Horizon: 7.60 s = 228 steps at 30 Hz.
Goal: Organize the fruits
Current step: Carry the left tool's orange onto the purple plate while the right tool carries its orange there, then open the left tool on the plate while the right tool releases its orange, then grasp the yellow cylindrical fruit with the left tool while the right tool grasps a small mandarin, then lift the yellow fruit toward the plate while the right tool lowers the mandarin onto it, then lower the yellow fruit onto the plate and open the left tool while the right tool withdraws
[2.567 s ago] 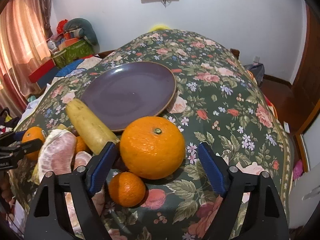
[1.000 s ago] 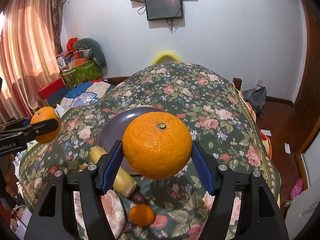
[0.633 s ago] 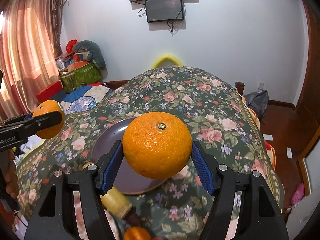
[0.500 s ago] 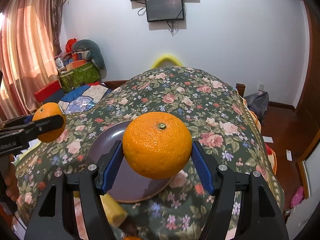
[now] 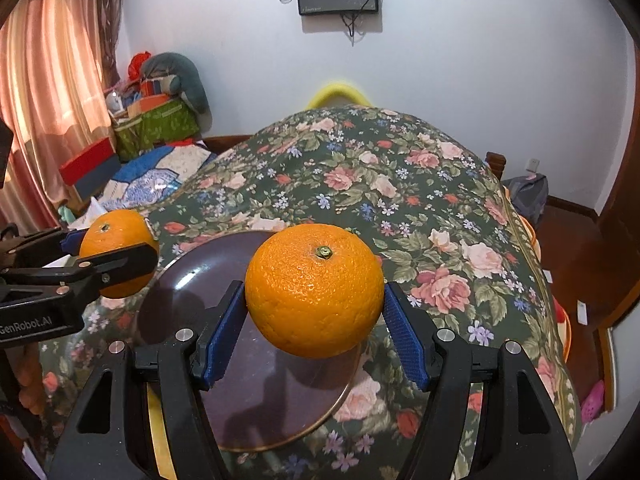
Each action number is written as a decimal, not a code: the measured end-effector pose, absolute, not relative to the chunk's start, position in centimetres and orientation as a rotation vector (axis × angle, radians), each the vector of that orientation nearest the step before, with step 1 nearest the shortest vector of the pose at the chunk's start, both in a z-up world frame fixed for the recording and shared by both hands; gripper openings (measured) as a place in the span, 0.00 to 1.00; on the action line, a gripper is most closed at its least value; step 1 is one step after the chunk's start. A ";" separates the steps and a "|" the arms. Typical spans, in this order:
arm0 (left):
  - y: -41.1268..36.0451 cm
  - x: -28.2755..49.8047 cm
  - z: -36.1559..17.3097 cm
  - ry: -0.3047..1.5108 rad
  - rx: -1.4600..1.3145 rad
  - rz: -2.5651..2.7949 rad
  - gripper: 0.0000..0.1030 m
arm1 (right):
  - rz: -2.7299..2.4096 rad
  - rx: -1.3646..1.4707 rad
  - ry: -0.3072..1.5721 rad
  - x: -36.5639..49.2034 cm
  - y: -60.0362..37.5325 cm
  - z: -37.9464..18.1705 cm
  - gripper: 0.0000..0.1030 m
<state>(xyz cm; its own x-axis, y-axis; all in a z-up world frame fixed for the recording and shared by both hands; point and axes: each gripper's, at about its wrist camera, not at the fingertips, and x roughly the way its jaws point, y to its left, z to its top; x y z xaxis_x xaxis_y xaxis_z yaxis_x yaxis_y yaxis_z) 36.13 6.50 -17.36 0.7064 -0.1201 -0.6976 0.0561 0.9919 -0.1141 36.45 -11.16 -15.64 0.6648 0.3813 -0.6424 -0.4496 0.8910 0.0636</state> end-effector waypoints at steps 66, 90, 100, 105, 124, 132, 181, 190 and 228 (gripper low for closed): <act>6.1 24.8 -10.3 0.737 -0.043 -0.057 0.73 | 0.495 -0.126 0.632 26.6 -12.6 -8.8 0.67; 5.4 19.0 -18.6 0.937 -0.052 -0.073 0.57 | 0.479 -0.141 0.769 21.8 -14.2 -14.9 0.70; 4.9 20.3 -20.9 0.981 -0.056 -0.084 0.57 | 0.454 -0.161 0.815 22.2 -15.1 -17.4 0.70; 5.0 21.0 -21.4 0.988 -0.081 -0.094 0.57 | 0.460 -0.172 0.838 22.3 -15.0 -18.5 0.70; 6.8 22.0 -21.9 0.965 -0.089 -0.088 0.46 | 0.510 -0.137 0.882 23.4 -14.8 -20.7 0.56; 5.7 23.4 -23.4 1.001 -0.075 -0.098 0.44 | 0.548 -0.123 0.886 23.7 -14.3 -20.8 0.43; 4.4 26.9 -14.4 0.759 -0.080 -0.113 0.33 | 0.540 -0.095 0.683 28.2 -13.7 -14.5 0.32; 3.8 30.0 -14.8 0.751 -0.078 -0.126 0.33 | 0.536 -0.087 0.698 30.9 -13.2 -15.7 0.32; 2.5 37.9 -18.7 0.836 -0.120 -0.142 0.38 | 0.548 -0.133 0.819 35.5 -11.5 -19.8 0.34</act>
